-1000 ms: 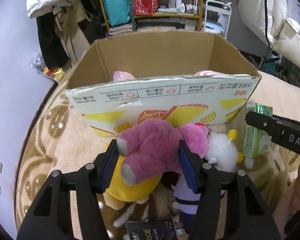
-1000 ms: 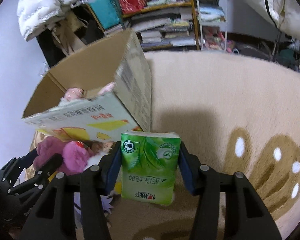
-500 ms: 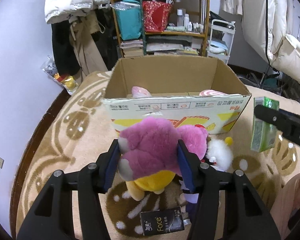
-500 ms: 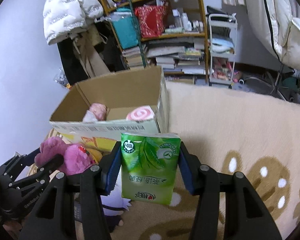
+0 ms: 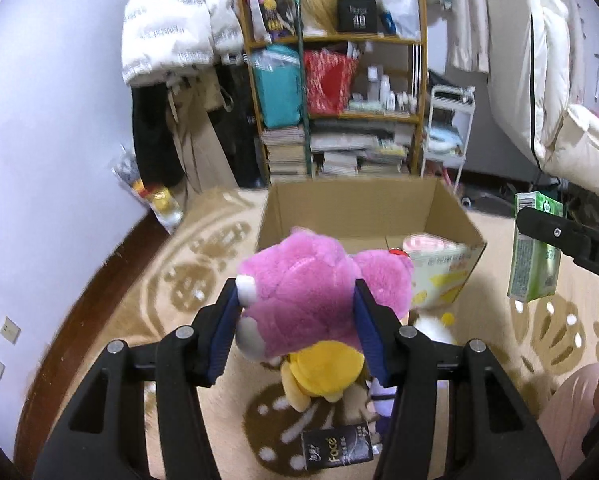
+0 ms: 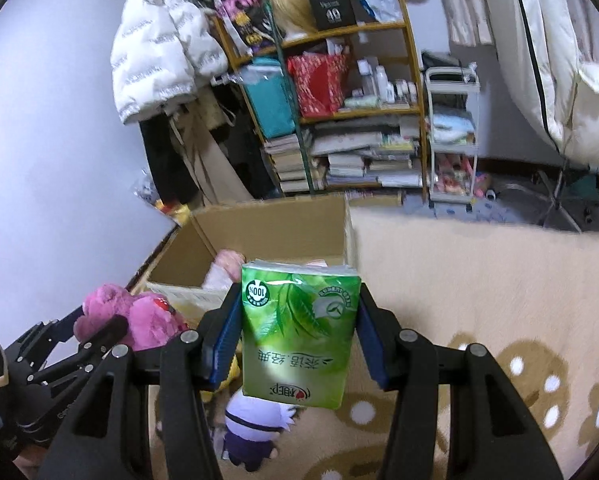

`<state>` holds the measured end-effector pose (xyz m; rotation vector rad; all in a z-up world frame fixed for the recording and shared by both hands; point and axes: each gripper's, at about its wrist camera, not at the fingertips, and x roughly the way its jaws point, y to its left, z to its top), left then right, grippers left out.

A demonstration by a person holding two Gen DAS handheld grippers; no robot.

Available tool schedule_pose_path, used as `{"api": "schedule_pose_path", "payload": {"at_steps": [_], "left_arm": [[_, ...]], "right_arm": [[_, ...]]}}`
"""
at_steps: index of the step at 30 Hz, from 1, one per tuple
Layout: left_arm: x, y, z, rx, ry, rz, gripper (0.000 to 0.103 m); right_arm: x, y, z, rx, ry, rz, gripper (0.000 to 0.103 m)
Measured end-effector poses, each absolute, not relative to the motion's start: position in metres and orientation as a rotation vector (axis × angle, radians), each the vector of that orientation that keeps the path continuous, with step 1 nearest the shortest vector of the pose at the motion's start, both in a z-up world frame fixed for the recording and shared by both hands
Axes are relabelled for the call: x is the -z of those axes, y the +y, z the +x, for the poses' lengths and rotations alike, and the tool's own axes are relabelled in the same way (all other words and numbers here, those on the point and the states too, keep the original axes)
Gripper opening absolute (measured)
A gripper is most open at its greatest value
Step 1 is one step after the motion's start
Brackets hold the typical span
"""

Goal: Organize soft objects
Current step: 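Lift both held items over the box and open both tools to release them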

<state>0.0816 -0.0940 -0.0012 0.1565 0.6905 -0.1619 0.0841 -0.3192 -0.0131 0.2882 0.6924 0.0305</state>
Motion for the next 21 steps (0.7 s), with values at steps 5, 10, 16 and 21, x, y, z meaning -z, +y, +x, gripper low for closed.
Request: {"api": "schedule_pose_path", "payload": {"at_steps": [5,10,16,21], "left_arm": [[-0.028,-0.09,0.081,0.152,0.617,0.142,0.054],[-0.049,-0.089,0.096,0.151,0.563,0.145,0.054],[-0.056,-0.092,0.12,0.136,0.53,0.187,0.054],[-0.044,-0.096,0.145,0.136,0.553,0.195,0.054]], "right_arm": [[-0.015,-0.314,0.088,-0.03,0.629,0.263,0.056],[-0.029,-0.307,0.105,-0.028,0.602,0.21,0.056],[-0.033,-0.306,0.131,-0.029,0.589,0.178,0.056],[-0.026,-0.301,0.155,-0.039,0.598,0.172,0.056]]}}
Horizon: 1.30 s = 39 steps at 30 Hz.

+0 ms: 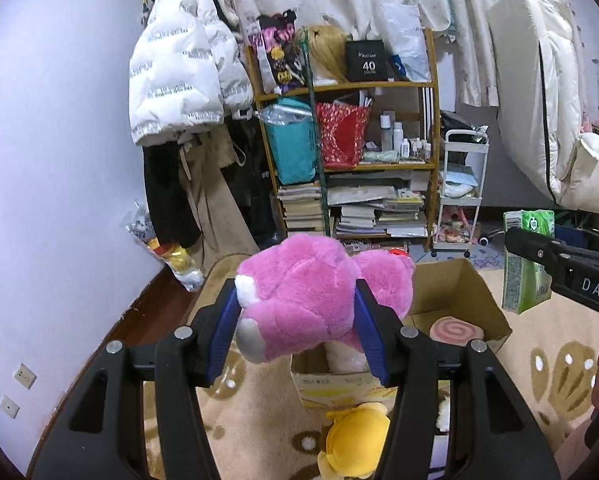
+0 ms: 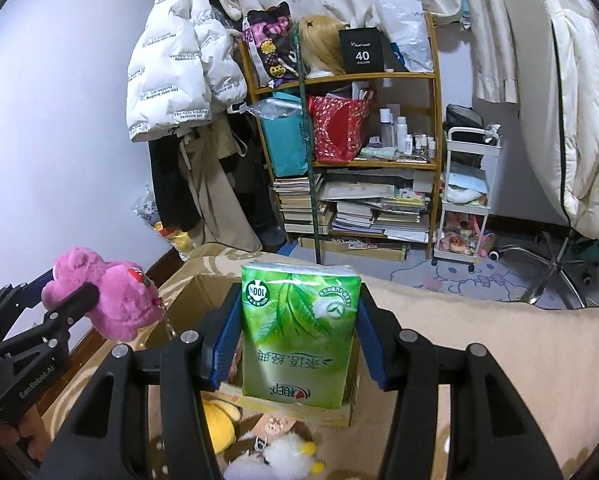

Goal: Organize soft objects
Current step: 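Lift both held items over the box and open both tools to release them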

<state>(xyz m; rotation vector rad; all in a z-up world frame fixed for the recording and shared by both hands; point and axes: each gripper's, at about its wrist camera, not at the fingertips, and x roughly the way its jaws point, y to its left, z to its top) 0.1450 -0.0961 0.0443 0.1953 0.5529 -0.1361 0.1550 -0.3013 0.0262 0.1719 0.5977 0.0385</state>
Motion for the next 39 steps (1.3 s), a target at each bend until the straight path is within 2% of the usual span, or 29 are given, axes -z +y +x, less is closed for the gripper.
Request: {"api": "schedule_pose_path", "payload": {"at_steps": [11,20,27,28,30,33,37,39], "left_arm": [[-0.007,-0.107,0.183,0.185,0.644,0.169,0.056],[0.017,-0.105,0.205,0.166,0.729,0.156,0.068],[0.024,-0.099,0.208,0.188,0.755,0.141,0.07],[0.023,-0.099,0.207,0.186,0.753,0.145,0.072],[0.02,-0.098,0.206,0.164,0.748,0.152,0.09],[0.013,-0.092,0.202,0.151,0.735,0.133,0.092],[0.006,-0.085,0.202,0.146,0.769,0.102,0.1],[0.0,-0.08,0.197,0.154,0.769,0.079,0.1]], "right_arm": [[0.006,-0.291,0.189,-0.025,0.714,0.128,0.057],[0.029,-0.293,0.198,-0.034,0.788,0.157,0.057],[0.031,-0.299,0.201,-0.025,0.806,0.168,0.057],[0.031,-0.299,0.201,-0.025,0.805,0.168,0.057],[0.031,-0.299,0.202,-0.032,0.808,0.172,0.057],[0.03,-0.3,0.201,-0.05,0.813,0.186,0.06],[0.024,-0.302,0.195,-0.051,0.804,0.196,0.082],[0.017,-0.303,0.192,-0.045,0.798,0.192,0.087]]}}
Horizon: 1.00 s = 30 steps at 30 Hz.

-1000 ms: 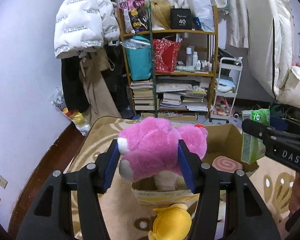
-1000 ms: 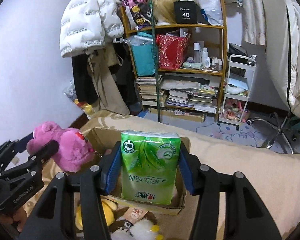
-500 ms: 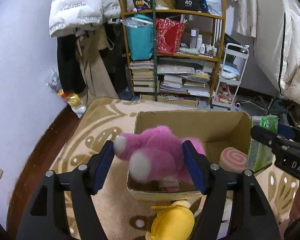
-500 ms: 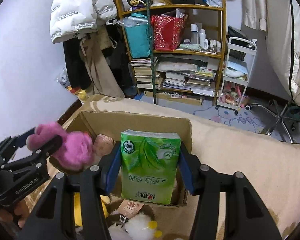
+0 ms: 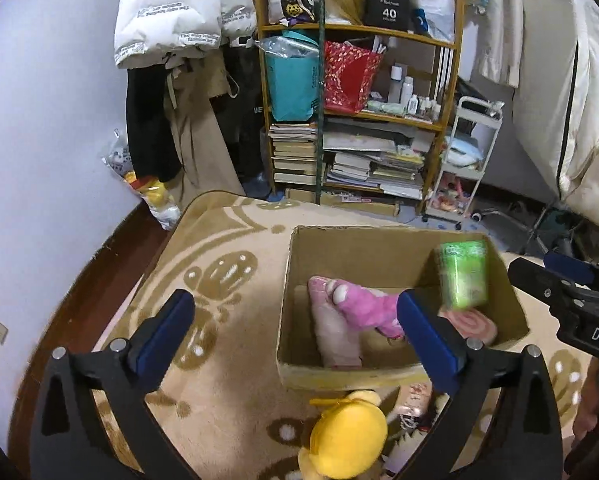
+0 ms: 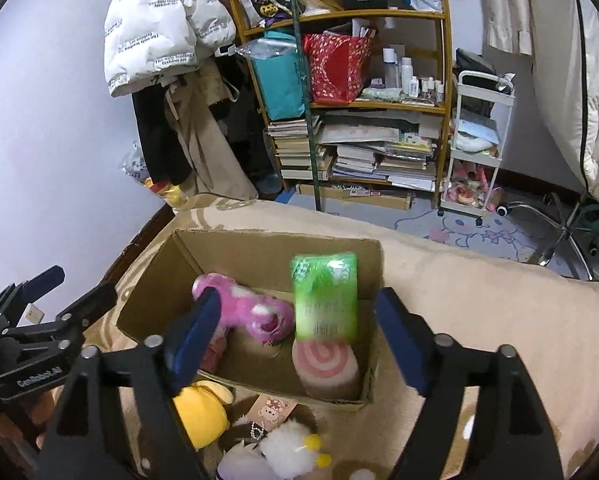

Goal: Organize soft objects
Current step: 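Lift both held items over the box and open both tools to release them, then withdraw both tools from the box toward the remaining plush toys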

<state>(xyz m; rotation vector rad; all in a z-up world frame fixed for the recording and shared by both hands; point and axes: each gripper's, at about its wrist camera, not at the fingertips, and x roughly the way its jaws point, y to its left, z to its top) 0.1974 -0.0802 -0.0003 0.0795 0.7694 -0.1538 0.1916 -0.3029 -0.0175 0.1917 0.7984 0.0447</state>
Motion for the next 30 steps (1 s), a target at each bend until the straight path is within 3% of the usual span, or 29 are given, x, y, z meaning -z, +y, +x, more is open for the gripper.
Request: {"api": "schedule_pose_path", "payload": {"at_steps": [6,30], "left_arm": [[-0.018,-0.071,0.176,0.136,0.738,0.11,0.103],[-0.003,-0.047,0.078,0.111,0.753,0.03,0.103]], "right_arm": [[-0.002,-0.311,0.173,-0.024,0.777,0.193,0.102],[-0.024,-0.278,0.081,-0.113,0.764,0.194,0.103]]}}
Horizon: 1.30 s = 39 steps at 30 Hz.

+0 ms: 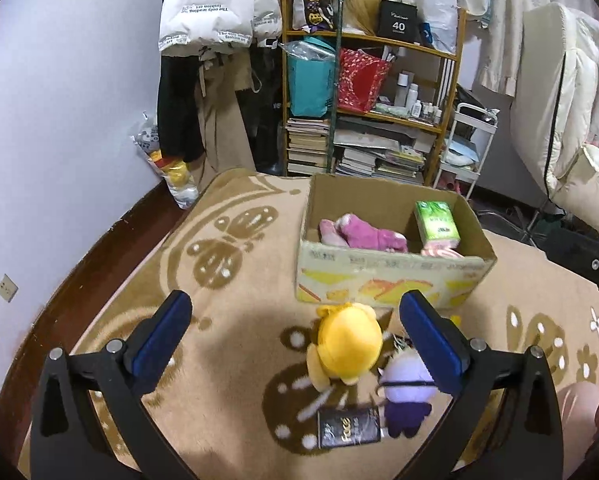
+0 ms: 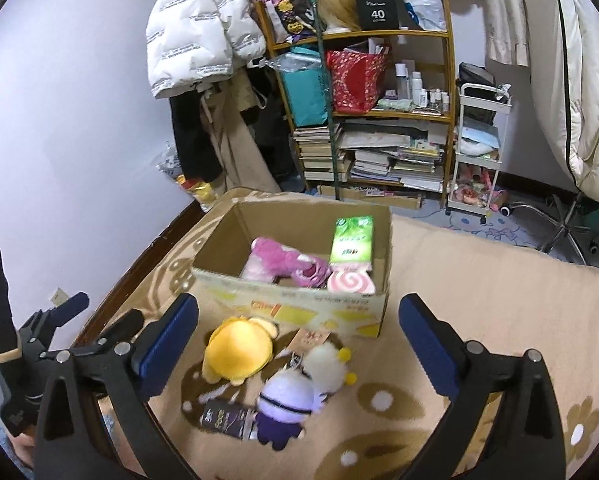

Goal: Organize soft objects
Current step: 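Withdraw both tools from the box toward the remaining plush toys, then lower the left tool onto the black tissue pack while the right tool approaches the purple plush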

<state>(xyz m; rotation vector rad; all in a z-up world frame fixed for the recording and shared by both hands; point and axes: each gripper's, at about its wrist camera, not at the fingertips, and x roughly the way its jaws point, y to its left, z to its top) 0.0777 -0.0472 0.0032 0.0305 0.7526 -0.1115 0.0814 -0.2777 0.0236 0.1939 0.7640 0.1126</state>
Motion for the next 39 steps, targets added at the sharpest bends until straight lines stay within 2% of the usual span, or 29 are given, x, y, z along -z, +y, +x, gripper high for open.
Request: {"api": "schedule_pose_path", "payload": {"at_steps": [7,37,39], "left_arm": [[0.0,-0.046,0.046,0.094,0.678,0.002,0.103],[0.069,-0.069,0.029,0.113,0.853,-0.016,0.103],[0.076,-0.072,0.031,0.124,0.878,-0.021,0.103]], "right_arm": [[-0.02,-0.269,0.062,-0.118,0.762,0.191,0.103],[0.053,-0.258,0.054,-0.169,0.912,0.21,0.103],[0.059,-0.258,0.057,-0.172,0.925,0.215,0.1]]}}
